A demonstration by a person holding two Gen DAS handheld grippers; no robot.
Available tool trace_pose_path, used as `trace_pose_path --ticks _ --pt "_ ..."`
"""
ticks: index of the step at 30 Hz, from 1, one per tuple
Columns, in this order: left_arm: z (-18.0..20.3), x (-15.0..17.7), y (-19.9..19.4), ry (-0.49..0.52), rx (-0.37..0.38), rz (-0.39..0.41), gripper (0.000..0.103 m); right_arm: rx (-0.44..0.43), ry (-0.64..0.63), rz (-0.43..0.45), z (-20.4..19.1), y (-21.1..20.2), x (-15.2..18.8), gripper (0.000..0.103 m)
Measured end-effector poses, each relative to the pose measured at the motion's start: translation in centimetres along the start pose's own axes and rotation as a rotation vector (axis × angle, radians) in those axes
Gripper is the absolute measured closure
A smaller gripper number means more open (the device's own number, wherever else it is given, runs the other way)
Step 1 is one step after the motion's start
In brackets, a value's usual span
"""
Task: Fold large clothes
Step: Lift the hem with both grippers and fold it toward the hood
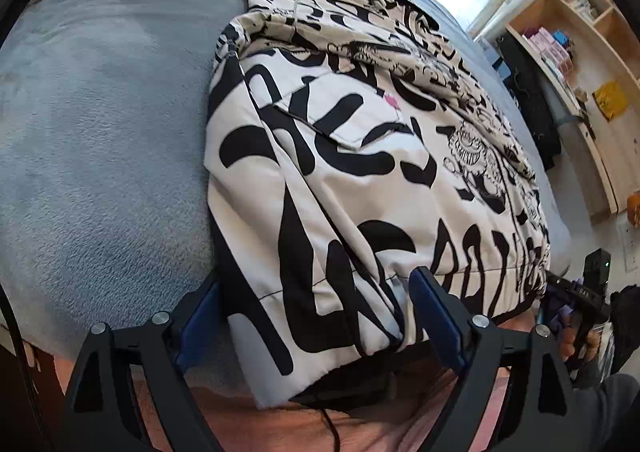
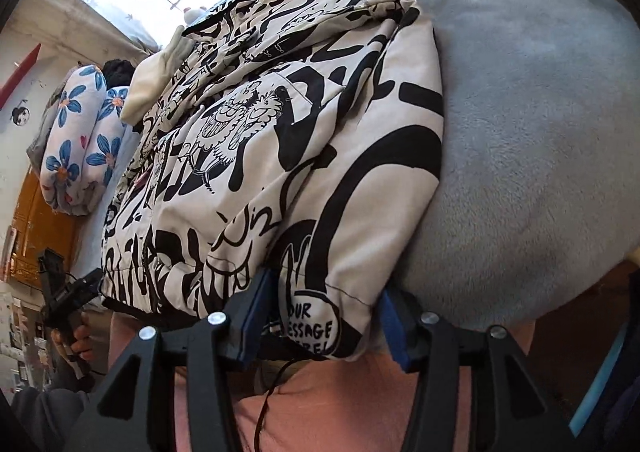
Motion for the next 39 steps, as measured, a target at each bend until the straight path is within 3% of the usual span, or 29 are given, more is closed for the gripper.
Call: trace_pose_path --ticks 2,5,7,9,11,15,20,31,36,39 --pt "0.3 0.1 0.6 0.021 -0.013 -0.014 0.010 0.008 -0.004 0.001 0.0 0.0 0.0 0.053" --pt "0.9 0.2 1.4 0.077 -0.092 -0.041 0.011 0.024 -0.003 0.004 -0.2 0.0 0.0 0.059" --pt "1.3 0.2 1.4 0.094 -0.134 -0.029 0.023 0.049 -0.008 0.008 -0.3 -0.3 0.0 0.067" --pt "1.8 0.2 1.1 0.099 -0.133 -0.025 0.048 0.065 -0.015 0.016 -0.7 -0.6 -0.1 0.073" --pt "2.7 0.1 0.6 0.088 -0.127 -0.016 0.064 0.098 -0.042 0.031 -1.5 -1.1 -0.3 0.079" --pt "3.8 -0.2 -0.1 0.056 -0.198 -0.013 0.077 0.129 -0.077 0.082 -2.9 -2.9 -1.0 0.086" --pt "3.7 -0.2 -2.6 -0.032 -0.163 0.011 0.081 0.127 -0.083 0.122 -4.0 -5.6 -1.6 0.089" --pt "5.0 0.8 -6.3 -0.043 -0.127 -0.024 0.081 0.132 -0.108 0.126 -4.9 -9.5 -1.6 0.089" --pt "5.1 -2.7 -6.0 -0.102 -0.068 -0.034 0.081 0.060 -0.067 0.141 -4.9 -10.6 -4.9 0.089" --pt "5.5 -5.7 -6.6 -0.120 -0.042 0.006 0.082 0.018 -0.050 0.163 -5.5 -10.9 -7.7 0.090"
Point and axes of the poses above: each gripper's, at about its wrist camera, not at the fingertips, and y roughly the way its jaws point, z to its right, x to its underside, the point moved 6 cm from there along y, roughly the way its jaws point, and after that the axes turned 2 degrees about x, right-handed, at the moved point
